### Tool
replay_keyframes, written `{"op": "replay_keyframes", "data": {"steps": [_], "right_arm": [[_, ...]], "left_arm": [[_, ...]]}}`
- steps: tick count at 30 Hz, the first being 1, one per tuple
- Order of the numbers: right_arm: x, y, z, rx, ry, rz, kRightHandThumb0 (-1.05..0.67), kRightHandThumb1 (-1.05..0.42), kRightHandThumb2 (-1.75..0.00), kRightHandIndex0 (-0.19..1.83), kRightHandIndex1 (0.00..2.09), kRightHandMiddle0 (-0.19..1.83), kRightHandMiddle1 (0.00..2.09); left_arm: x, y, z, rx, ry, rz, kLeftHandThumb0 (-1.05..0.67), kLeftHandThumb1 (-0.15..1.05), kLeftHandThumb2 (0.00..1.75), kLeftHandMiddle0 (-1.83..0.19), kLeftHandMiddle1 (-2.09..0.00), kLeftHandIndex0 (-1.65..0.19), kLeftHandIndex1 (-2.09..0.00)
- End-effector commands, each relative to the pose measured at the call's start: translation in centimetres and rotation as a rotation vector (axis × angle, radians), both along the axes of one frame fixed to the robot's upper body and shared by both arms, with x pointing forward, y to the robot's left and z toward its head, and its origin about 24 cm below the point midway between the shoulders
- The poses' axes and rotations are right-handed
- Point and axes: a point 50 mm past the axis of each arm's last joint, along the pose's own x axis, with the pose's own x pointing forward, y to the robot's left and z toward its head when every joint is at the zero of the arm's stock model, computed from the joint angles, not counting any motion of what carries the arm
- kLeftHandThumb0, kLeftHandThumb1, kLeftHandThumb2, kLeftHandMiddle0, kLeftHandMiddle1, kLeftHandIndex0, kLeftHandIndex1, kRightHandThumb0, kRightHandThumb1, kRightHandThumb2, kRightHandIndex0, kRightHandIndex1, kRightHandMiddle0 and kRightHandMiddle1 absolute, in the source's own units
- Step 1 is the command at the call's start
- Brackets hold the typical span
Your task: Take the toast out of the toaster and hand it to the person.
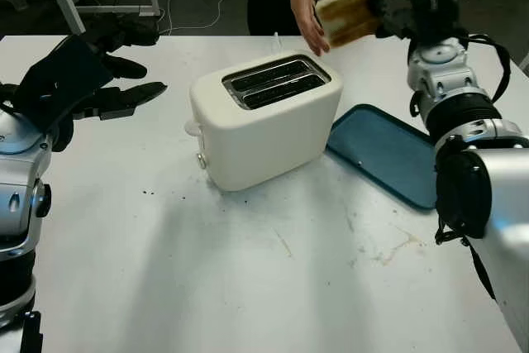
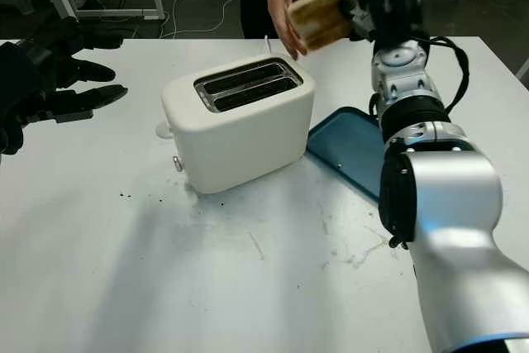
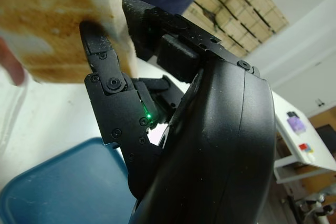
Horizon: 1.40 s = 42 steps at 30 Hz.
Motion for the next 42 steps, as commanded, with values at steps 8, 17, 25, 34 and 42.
{"op": "replay_keyframes", "data": {"steps": [8,17,25,34,42], "right_arm": [[-0.2,-0.1,-1.7,-0.041,0.065,-0.066,-0.35,-0.8,0.0,0.89,1.1,1.04,0.37],[-0.2,0.1,-1.9,-0.03,0.088,-0.064,-0.38,-0.79,0.0,0.89,0.95,1.06,0.29],[-0.1,0.5,-1.9,-0.057,0.084,-0.036,-0.41,-0.81,0.0,0.94,1.03,1.09,0.24],[0.0,0.9,-2.1,0.005,0.103,0.033,-0.44,-0.79,0.0,1.0,1.09,1.13,0.24],[-0.1,0.5,-2.2,-0.138,0.192,0.309,-1.02,-0.81,0.0,0.07,0.08,0.06,0.0]], "left_arm": [[-0.2,0.1,-0.1,0.02,-0.011,0.008,-0.39,0.83,0.3,0.0,-1.09,0.0,-0.88],[-0.2,0.0,-0.1,0.021,-0.013,0.006,-0.39,0.84,0.29,0.0,-1.08,0.0,-0.88],[-0.2,0.0,-0.2,0.016,-0.012,0.01,-0.39,0.84,0.28,0.0,-1.08,0.0,-0.87],[-0.2,0.1,-0.2,0.021,-0.011,0.014,-0.41,0.84,0.28,0.0,-1.08,0.0,-0.88],[-0.4,0.2,-0.3,0.01,-0.013,0.015,-0.4,0.85,0.26,0.0,-1.08,-0.01,-0.87]]}}
